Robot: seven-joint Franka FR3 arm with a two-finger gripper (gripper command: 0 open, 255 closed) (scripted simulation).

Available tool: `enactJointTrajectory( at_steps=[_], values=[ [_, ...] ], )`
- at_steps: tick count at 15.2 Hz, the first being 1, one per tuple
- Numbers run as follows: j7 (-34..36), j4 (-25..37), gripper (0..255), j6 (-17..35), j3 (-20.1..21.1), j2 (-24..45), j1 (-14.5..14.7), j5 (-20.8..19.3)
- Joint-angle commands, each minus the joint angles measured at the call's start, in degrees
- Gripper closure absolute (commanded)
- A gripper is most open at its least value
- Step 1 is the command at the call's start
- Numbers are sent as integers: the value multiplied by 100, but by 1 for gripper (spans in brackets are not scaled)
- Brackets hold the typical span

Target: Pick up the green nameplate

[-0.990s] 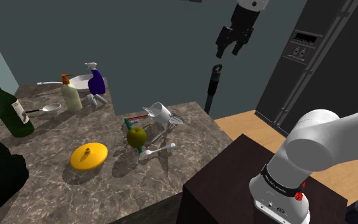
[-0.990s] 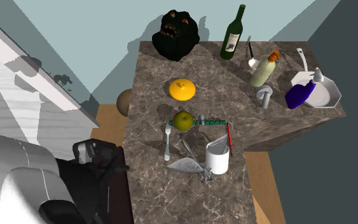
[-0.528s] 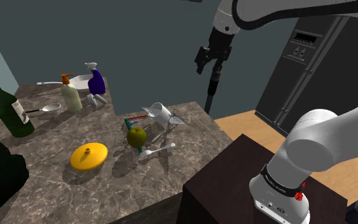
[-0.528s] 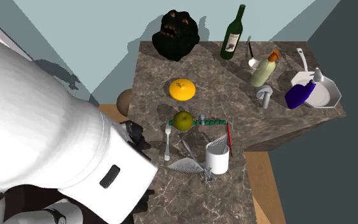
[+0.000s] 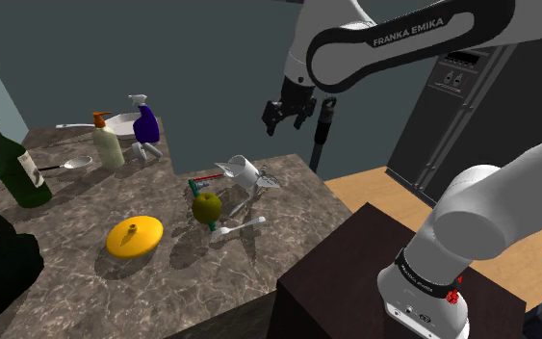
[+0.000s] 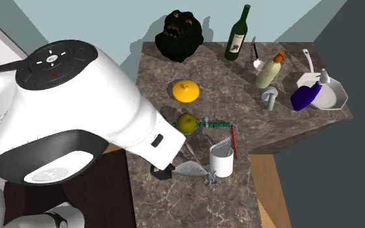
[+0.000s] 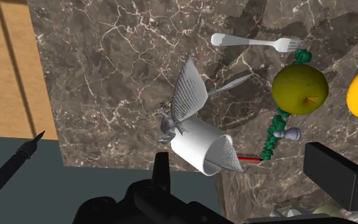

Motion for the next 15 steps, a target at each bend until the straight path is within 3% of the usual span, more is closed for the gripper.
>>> enactJointTrajectory(
  at_steps=[1,8,15],
  values=[
    [253,-9,0,401,159,366,-21,-62],
    [1396,373,0,1465,736,1834,-187,-722],
    [2969,1232,0,2054,904,3481,-101,-2129]
  ],
)
